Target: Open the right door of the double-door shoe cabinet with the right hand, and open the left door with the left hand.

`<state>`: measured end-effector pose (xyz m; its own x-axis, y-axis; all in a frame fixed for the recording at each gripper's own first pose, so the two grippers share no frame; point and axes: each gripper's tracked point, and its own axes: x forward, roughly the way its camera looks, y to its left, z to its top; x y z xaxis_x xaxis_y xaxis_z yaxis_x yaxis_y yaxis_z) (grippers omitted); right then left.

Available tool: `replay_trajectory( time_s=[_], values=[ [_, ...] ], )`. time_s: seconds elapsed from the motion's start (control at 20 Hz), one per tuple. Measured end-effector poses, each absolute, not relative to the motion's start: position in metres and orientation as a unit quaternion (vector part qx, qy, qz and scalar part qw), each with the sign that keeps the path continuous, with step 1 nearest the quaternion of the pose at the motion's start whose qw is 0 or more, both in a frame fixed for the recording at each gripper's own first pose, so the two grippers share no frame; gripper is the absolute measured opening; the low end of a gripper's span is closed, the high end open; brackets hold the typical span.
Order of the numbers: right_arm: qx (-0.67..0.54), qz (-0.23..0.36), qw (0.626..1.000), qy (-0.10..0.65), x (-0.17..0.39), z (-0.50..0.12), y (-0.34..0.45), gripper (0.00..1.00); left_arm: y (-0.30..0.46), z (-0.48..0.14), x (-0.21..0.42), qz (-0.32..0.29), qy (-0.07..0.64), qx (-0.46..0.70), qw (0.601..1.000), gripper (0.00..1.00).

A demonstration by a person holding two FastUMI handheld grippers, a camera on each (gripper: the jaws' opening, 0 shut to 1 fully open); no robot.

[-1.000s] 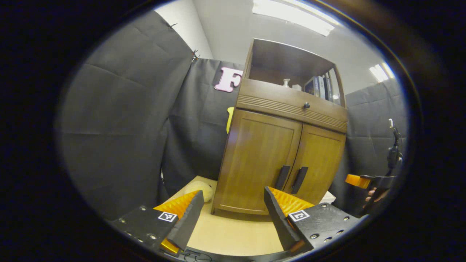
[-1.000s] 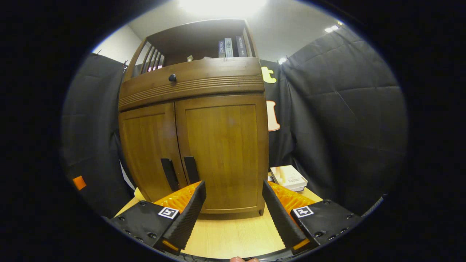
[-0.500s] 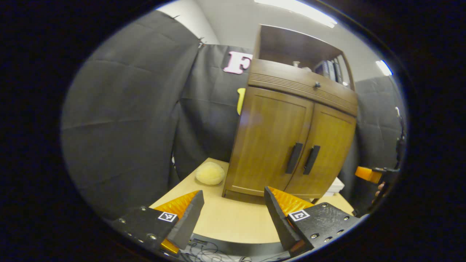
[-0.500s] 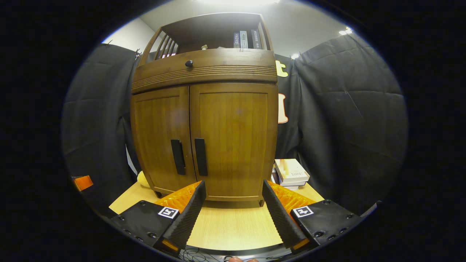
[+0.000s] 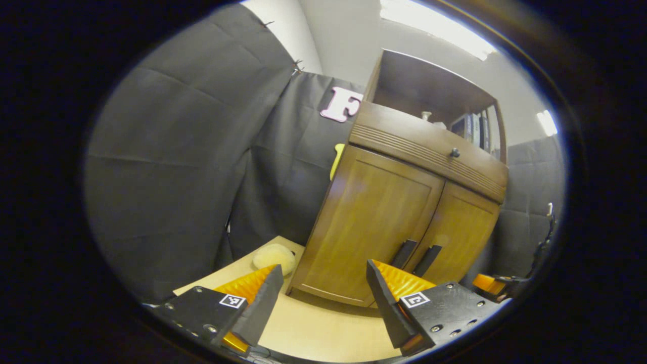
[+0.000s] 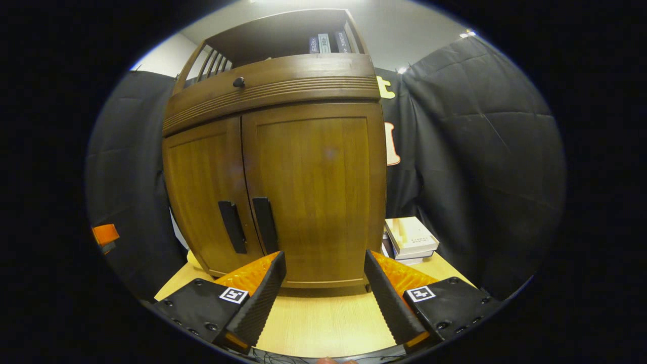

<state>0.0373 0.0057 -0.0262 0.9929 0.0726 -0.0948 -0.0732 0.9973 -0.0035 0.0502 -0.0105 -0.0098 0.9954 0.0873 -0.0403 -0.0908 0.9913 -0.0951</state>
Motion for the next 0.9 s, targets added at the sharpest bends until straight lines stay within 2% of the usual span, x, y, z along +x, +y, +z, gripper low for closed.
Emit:
replay_trajectory(
  time_s=[0.05,0.1,0.15,0.2,0.25,0.45,0.5,0.55,0.6,0.65,0.7,0.8,0.85,0.9],
  values=[
    [0.003,0.042,0.998,0.044,0.043,-0.023,0.010,0.98,-0.014,-0.007,0.054,0.040,0.020,-0.039,0.998,0.94],
    [0.009,0.049,0.998,0.039,0.049,-0.019,0.015,0.93,-0.018,-0.005,0.058,0.038,0.021,-0.029,0.999,0.94],
    [0.015,0.059,0.998,0.033,0.056,-0.014,0.022,0.98,-0.022,-0.006,0.060,0.036,0.022,-0.022,0.999,0.94],
    [0.018,0.068,0.997,0.029,0.063,-0.010,0.030,0.98,-0.026,-0.010,0.061,0.034,0.024,-0.015,0.999,0.94],
    [0.020,0.077,0.997,0.027,0.070,-0.007,0.037,0.93,-0.030,-0.013,0.063,0.032,0.027,-0.010,0.999,0.94],
    [0.033,0.104,0.994,0.024,0.099,0.004,0.067,0.93,-0.039,-0.017,0.073,0.042,0.034,0.023,0.998,0.94],
    [0.036,0.113,0.993,0.020,0.105,0.009,0.076,0.98,-0.041,-0.018,0.073,0.047,0.033,0.032,0.998,0.94],
    [0.034,0.118,0.992,0.018,0.114,0.011,0.082,0.98,-0.043,-0.017,0.072,0.050,0.033,0.037,0.998,0.94],
    [0.030,0.123,0.992,0.018,0.120,0.012,0.087,0.92,-0.041,-0.018,0.073,0.052,0.033,0.040,0.997,0.94],
    [0.026,0.128,0.991,0.019,0.127,0.012,0.093,0.92,-0.040,-0.019,0.073,0.056,0.034,0.043,0.997,0.94],
    [0.024,0.133,0.991,0.019,0.133,0.011,0.099,0.98,-0.039,-0.019,0.073,0.061,0.037,0.045,0.996,0.94],
    [0.020,0.140,0.990,0.019,0.145,0.009,0.107,0.98,-0.036,-0.024,0.074,0.074,0.040,0.053,0.995,0.94],
    [0.015,0.140,0.990,0.023,0.153,0.007,0.110,0.92,-0.035,-0.025,0.075,0.081,0.042,0.056,0.994,0.94],
    [0.011,0.141,0.990,0.028,0.159,0.002,0.113,0.92,-0.033,-0.026,0.074,0.089,0.043,0.059,0.993,0.94]
  ],
)
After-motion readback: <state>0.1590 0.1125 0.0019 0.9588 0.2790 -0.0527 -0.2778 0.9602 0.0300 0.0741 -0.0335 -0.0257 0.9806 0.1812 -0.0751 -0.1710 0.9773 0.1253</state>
